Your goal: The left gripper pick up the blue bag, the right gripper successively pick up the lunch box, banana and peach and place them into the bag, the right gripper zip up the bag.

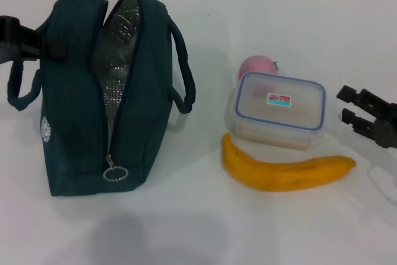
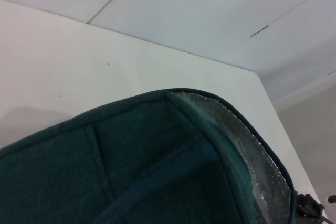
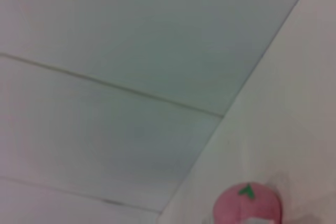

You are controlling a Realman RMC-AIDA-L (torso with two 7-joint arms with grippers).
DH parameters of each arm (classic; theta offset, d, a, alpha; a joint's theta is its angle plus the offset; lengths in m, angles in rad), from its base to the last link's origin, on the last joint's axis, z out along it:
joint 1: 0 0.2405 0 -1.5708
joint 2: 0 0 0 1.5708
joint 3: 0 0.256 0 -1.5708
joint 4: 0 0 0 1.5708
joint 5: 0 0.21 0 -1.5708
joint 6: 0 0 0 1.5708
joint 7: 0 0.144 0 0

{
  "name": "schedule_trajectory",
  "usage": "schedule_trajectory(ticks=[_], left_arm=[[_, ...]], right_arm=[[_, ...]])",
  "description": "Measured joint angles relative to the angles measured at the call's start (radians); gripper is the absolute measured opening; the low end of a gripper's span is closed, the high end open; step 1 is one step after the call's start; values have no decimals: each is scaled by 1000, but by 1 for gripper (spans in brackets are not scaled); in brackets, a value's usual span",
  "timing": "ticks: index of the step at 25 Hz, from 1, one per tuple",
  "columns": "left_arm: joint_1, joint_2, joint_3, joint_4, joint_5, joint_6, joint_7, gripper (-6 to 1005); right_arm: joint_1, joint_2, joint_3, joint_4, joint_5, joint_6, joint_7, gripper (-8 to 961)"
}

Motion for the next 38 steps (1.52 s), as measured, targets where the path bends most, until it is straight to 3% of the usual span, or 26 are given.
schedule_trajectory(ticks=[10, 30, 38], left_arm=[[0, -1, 1, 4, -2, 0, 0, 40], [8, 0, 0, 4, -4, 0, 5, 36], [8, 1, 0, 4, -4, 1, 6, 36]], right_arm=[[47, 23, -24, -13, -32, 33, 6, 845], [9, 20, -23, -66, -35, 8, 2, 783], [8, 18, -36, -74, -35, 5, 0, 459]])
